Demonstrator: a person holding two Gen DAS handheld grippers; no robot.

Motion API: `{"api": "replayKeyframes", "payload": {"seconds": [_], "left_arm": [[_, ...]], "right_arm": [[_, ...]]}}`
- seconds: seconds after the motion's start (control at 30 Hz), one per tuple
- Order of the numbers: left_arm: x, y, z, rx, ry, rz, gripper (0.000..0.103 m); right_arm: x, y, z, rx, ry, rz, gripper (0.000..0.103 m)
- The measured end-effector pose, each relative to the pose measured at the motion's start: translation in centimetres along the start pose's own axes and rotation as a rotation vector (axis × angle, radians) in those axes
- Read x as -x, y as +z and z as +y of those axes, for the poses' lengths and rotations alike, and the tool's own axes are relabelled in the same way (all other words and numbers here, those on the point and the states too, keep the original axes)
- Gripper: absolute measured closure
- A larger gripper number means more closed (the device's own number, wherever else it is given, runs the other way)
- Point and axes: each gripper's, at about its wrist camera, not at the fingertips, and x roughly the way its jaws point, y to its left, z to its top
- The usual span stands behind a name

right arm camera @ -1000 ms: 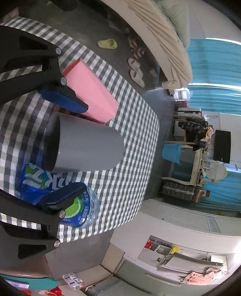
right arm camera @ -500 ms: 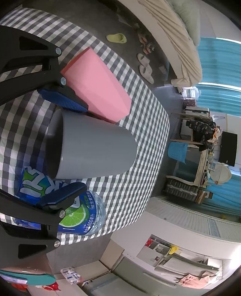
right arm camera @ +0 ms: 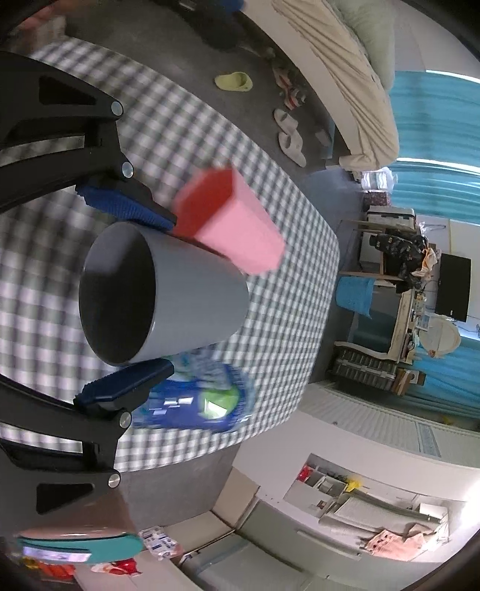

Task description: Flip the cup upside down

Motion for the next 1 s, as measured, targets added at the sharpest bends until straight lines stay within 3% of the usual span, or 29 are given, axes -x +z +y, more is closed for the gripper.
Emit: {"api": "replayKeyframes", "payload": {"seconds": [0.17, 0.37, 0.57, 0.6, 0.63, 0.67, 0.8, 0.9, 1.0], "left_arm": [[0.7, -0.8, -0.3, -0.015, 0.001, -0.02, 0.0], [0.7, -2.5, -0.9, -0.034, -0.062, -0.003, 0.0], [0.7, -4.3, -1.5, -0.053, -0.01, 0.048, 0.0], [0.8, -4.6, -1.6, -0.059, -0.001, 0.056, 0.0], [0.9, -4.7, -1.7, -0.061, 0.002, 0.057, 0.0], [1.2, -4.8, -1.9, -0.064, 0.001, 0.056, 0.0], [1.9, -4.5, -2.6, -0.065, 0.011, 0.076, 0.0], [2.5, -3.7, -3.6, -0.029, -0.039, 0.109, 0.0], [2.9, -2.7, -5.1, 0.008, -0.084, 0.129, 0.0]], "right_arm": [[3.5, -3.2, 0.6, -0.001, 0.011, 0.013, 0.032], [6.2, -6.6, 1.5, 0.021, 0.051, 0.025, 0.032], [6.5, -8.2, 0.9, -0.004, 0.111, 0.019, 0.032], [6.7, -8.2, 0.6, -0.009, 0.117, 0.011, 0.029], [7.0, -8.1, 0.2, -0.013, 0.122, 0.002, 0.018], [7.4, -8.0, -0.2, -0.017, 0.129, -0.016, 0.013], [10.3, -6.1, -3.5, -0.042, 0.179, -0.123, 0.01], [11.8, -3.8, -6.2, 0.001, 0.173, -0.183, 0.007], [13.1, -1.3, -8.4, 0.066, 0.057, -0.273, 0.006]]}}
